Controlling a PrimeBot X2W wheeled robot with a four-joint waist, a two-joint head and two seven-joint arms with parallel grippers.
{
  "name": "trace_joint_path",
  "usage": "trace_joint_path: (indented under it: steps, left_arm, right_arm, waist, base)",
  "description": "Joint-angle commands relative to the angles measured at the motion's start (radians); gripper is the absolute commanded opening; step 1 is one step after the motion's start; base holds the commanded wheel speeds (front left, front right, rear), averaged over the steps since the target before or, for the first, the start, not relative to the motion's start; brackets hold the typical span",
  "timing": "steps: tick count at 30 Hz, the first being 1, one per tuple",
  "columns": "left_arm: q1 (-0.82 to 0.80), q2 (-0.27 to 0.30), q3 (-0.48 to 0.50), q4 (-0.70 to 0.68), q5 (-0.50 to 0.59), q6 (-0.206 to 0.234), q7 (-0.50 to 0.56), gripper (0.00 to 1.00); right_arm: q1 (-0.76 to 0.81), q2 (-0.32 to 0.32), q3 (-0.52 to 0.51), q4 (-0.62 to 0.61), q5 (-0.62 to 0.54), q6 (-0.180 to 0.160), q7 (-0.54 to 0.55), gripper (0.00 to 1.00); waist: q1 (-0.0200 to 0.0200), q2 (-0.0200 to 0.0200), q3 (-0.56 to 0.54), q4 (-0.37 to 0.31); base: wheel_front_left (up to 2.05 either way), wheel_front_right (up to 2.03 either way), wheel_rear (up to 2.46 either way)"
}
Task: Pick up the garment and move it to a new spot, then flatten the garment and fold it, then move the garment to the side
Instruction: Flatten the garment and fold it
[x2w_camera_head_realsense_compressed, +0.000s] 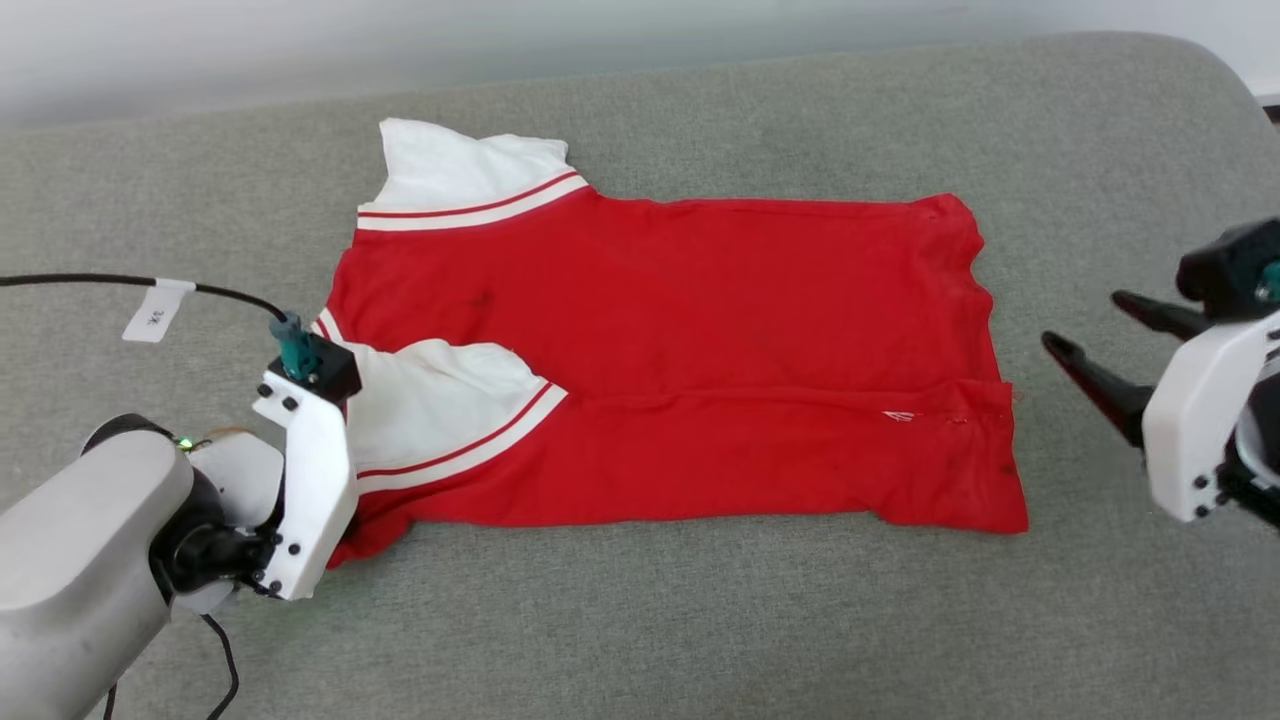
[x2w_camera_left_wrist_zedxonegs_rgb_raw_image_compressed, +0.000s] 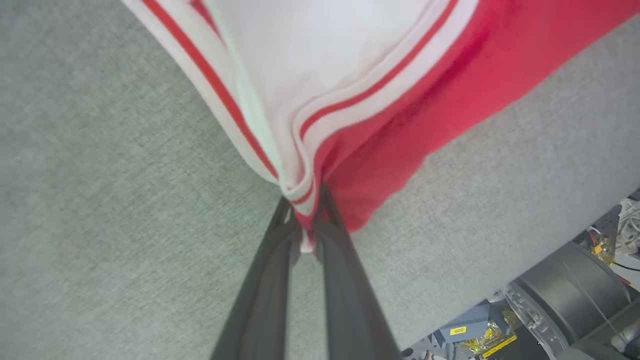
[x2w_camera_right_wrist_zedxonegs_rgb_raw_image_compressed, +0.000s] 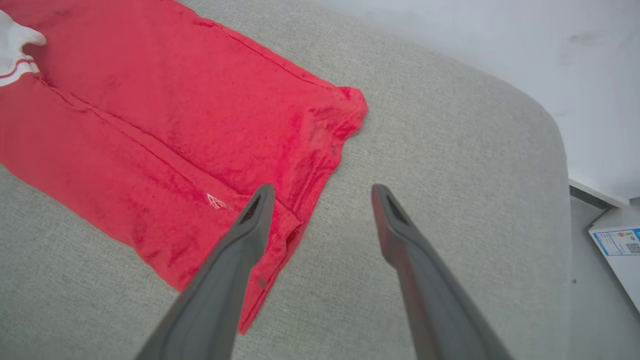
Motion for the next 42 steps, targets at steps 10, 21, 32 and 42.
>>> trace_joint_path:
  steps: [10, 21, 32, 42]
  left_arm:
    - [-0.031, 0.061, -0.037, -0.132, -0.026, -0.002, -0.055, 0.00]
    - [-0.087, 0.050, -0.077, -0.162, -0.006, -0.001, -0.082, 0.00]
    - [-0.097, 0.053, -0.115, -0.131, -0.020, -0.001, -0.116, 0.00]
    - [-0.028, 0.098, -0.145, -0.128, -0.070, -0.001, -0.156, 0.00]
  right_arm:
    - [-0.073, -0.164, 0.115, -0.079, 0.152, -0.001, 0.339, 1.00]
    - [-0.021, -0.034, 0.118, 0.107, 0.240, -0.001, 0.443, 1.00]
    - [-0.003, 0.067, 0.243, 0.255, 0.236, -0.001, 0.345, 0.00]
    - [-0.062, -0.116, 0.308, 0.121, 0.274, -0.001, 0.260, 0.00]
  waist:
    - [0.0000, 0.0000, -0.011, 0.040]
    - [0.0000, 0.0000, 0.048, 0.080]
    - [0.0000, 0.0000, 0.068, 0.084]
    - [0.0000, 0.0000, -0.022, 0.067]
  base:
    - [0.00, 0.00, 0.00]
    - [0.00, 0.00, 0.00]
    - [0.00, 0.00, 0.00]
    - [0.00, 0.00, 0.00]
